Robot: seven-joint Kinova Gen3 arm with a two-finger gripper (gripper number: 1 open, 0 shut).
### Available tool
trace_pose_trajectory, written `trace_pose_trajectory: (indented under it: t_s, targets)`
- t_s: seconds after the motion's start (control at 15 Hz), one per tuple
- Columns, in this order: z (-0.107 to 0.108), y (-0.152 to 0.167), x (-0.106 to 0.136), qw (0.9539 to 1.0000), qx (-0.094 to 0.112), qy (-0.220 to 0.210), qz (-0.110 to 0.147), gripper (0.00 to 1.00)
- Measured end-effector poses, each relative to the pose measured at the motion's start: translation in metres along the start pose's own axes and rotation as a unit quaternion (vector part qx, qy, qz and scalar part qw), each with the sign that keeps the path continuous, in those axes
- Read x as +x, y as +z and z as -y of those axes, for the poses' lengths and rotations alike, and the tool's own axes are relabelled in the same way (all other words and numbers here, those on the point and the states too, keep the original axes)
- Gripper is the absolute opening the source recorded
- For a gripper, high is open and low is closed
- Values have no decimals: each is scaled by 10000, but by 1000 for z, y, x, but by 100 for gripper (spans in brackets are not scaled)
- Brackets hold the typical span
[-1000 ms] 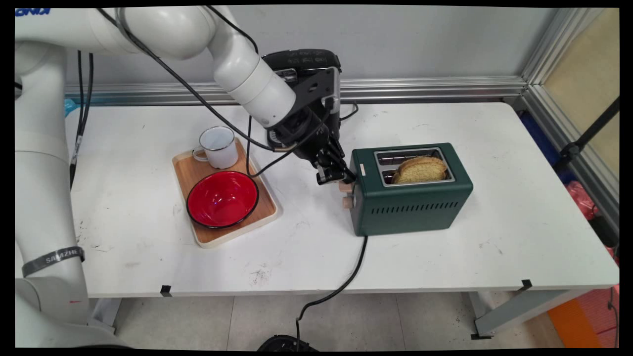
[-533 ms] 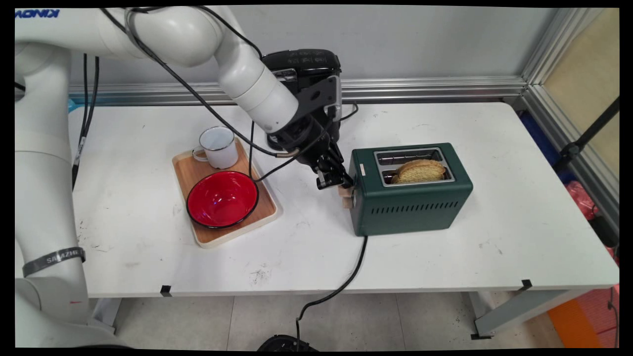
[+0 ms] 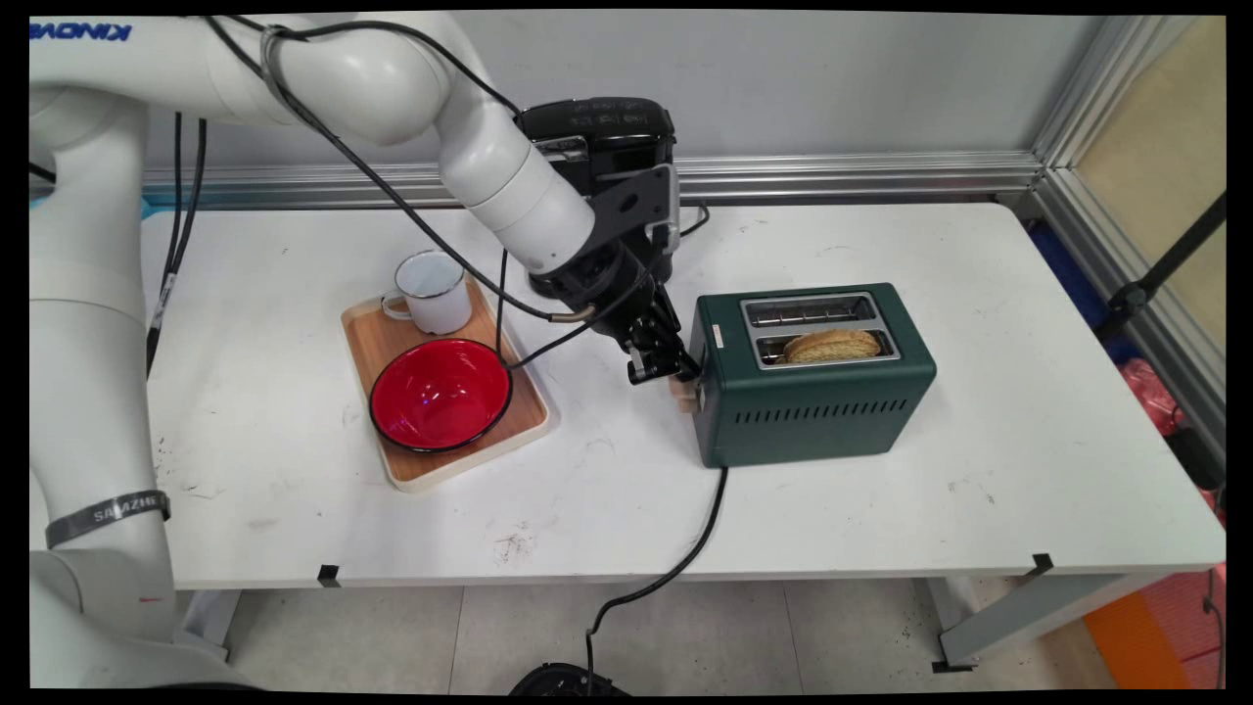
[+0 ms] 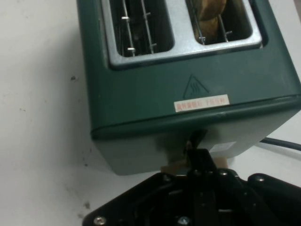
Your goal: Press the toaster switch
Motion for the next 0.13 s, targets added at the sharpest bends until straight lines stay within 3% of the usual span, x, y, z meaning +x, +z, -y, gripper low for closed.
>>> trace_pose_trajectory:
  t_s: [0.13]
  targets:
    - [0,1,-1,10000,1,9,10,0]
